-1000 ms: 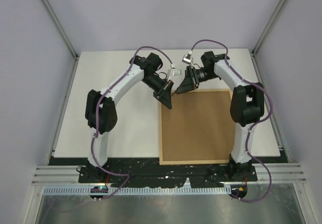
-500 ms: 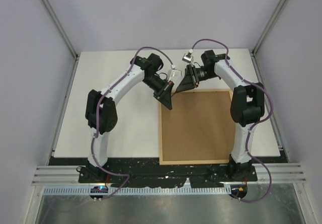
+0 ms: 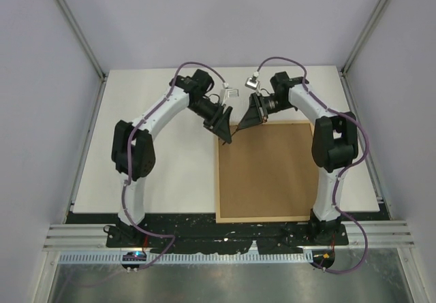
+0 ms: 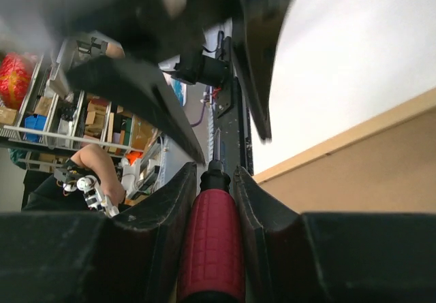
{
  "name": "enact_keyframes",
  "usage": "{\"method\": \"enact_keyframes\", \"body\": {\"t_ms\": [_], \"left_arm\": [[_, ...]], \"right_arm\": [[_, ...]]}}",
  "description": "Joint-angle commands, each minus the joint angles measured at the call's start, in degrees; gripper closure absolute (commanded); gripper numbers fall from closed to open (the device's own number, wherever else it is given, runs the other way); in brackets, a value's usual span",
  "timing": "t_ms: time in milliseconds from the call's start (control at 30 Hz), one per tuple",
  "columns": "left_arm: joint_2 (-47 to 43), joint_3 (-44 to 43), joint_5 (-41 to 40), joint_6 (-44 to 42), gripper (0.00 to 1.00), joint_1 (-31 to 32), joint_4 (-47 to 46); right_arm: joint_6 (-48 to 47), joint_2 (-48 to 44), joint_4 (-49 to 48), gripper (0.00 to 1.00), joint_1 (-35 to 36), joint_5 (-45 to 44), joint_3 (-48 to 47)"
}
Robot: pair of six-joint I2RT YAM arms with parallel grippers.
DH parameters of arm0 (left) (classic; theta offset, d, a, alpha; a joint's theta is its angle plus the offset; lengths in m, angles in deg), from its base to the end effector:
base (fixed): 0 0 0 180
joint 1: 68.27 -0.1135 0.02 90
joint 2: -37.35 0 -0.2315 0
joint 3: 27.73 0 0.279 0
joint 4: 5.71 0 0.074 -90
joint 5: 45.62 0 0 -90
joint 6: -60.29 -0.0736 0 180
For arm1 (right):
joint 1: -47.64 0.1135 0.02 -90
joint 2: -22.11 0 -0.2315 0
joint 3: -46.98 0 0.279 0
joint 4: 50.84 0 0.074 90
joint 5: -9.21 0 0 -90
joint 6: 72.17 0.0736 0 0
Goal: Take the photo out of the frame
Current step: Adjust the screwdriver.
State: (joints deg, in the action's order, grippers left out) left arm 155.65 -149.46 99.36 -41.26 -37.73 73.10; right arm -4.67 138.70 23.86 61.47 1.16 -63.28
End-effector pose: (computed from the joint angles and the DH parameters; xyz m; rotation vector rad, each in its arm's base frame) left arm 0.3463 -0.2743 0.2216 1.1390 2.4579 -1.4444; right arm 0.3846 0.1697 0.2065 -0.8337 2.0569 1.9046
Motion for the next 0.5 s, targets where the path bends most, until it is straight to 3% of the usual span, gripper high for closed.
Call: {"method": "enact_keyframes", "body": {"t_ms": [0,167,300,367,400,467], "left_arm": [[-4.3,3.8,-0.7,8.8,0.44,-7.5,-9.6],[-2.2,6.5,-6.5,14.7,0.43,-11.3,-13.7],[0.9,5.5,-10.5,16.2,0.43,-11.8,-13.8],[3.3,4.6,-10.9,17.0,0.43,-11.8,-13.4],[4.5,3.9,-11.2,17.6,0.43,-11.8,-13.0],[6.6,2.9,-11.6,18.2,0.43,-11.8,-12.7]], "right_arm": [[2.4,-3.0,-10.5,0.92,-3.4,-1.2,5.4],[13.7,-3.5,-33.1,0.92,-4.3,-6.9,14.6],[29.3,-1.3,-55.3,0.92,-4.3,-10.1,19.3],[34.7,-0.7,-61.9,0.92,-4.3,-11.6,22.7],[37.1,-0.1,-70.1,0.92,-4.3,-12.0,24.5],[41.5,1.4,-76.3,0.92,-4.4,-13.0,25.4]]}}
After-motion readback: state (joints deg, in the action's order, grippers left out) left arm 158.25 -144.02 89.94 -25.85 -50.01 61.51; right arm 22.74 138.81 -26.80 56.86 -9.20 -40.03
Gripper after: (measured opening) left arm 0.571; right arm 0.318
